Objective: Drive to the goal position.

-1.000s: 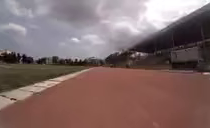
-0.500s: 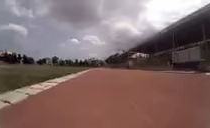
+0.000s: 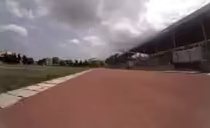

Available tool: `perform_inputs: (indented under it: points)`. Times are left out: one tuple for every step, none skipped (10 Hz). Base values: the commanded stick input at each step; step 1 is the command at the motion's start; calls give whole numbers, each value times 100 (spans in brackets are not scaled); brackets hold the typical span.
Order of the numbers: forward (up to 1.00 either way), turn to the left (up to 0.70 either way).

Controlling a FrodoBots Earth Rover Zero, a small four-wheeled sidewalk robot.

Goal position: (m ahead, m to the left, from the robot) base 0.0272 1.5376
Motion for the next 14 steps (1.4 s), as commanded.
perform_inputs:
  points:
    - [45, -3]
    - [45, -7]
    - [45, -10]
    - [45, -14]
    - [45, -18]
    - [45, -22]
    - [45, -25]
    - [45, -27]
    - [45, -27]
    - [45, -27]
    - [45, -27]
    - [45, -27]
    - [45, -27]
    - [45, -27]
